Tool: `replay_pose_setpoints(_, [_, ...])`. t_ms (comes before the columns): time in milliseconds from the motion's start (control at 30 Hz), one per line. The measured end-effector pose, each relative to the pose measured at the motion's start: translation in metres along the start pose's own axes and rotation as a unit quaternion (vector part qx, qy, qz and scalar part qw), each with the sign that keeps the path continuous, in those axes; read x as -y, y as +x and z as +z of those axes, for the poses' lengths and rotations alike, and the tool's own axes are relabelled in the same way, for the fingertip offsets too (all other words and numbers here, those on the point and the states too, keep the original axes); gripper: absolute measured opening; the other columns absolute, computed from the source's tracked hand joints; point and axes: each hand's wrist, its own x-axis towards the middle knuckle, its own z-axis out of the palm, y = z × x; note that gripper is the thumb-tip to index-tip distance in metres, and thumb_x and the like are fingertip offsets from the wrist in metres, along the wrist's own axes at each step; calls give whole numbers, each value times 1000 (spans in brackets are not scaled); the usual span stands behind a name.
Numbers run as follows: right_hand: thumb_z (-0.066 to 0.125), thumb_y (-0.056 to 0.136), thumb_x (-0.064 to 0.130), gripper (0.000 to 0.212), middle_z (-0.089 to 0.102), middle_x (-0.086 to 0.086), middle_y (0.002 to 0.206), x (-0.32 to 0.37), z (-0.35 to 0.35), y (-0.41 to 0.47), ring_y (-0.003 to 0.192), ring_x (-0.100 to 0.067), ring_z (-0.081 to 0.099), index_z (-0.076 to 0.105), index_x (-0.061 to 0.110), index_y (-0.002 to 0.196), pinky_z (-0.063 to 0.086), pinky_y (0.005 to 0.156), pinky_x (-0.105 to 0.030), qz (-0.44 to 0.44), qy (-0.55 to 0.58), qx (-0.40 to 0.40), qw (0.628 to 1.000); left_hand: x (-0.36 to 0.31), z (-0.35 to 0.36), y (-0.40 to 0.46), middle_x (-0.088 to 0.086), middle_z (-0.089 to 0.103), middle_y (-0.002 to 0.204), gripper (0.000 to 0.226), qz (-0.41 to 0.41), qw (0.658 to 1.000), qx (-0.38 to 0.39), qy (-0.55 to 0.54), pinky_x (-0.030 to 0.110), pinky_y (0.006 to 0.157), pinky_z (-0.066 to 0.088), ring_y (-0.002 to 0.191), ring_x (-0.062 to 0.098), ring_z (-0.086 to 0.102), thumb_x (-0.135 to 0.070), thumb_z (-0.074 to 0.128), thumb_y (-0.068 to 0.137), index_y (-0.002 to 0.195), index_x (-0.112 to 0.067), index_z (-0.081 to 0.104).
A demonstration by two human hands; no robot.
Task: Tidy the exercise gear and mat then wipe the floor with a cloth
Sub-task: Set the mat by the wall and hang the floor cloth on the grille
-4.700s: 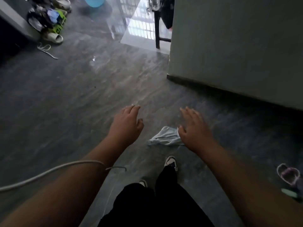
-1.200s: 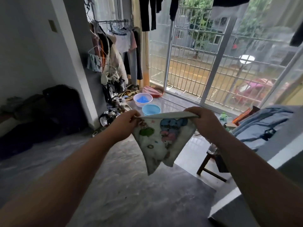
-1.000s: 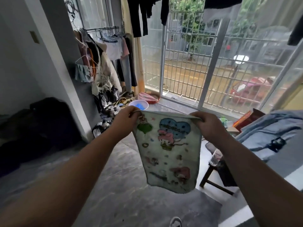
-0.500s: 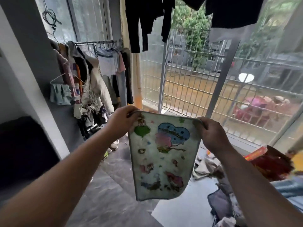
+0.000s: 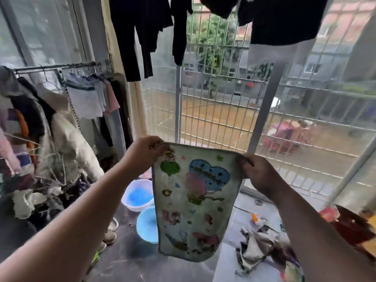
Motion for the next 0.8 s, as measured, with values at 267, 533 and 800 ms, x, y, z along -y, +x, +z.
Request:
replay_pose_setpoints(267, [50,99,42,28,71,-6,85,-34,-2,147,84,-30,68,71,26,90,55,79,-58,50,-3,-85,995,27,46,196,9,66,69,12,35,996,58,-50,20,43,47,47,5,58,-12,62,94,82,-13,68])
replay_pose_setpoints(533, [53,99,34,25,69,-11,81,-107,-37,299,62,-18,61,71,17,93,56,64,-46,55,-47,-118,990,59,138,359,11,74,79,13,56,992,72,-88,52,68,60,73,35,71,-21,70,90,81,-31,71])
replay_pose_setpoints(800, [52,101,16,19,67,-19,105,-199,-70,490,87,-34,68,69,22,99,61,66,-49,105,173,-129,971,53,227,516,-12,70,84,27,89,995,45,-7,8,69,48,77,-2,65,-3,70,86,87,-30,68])
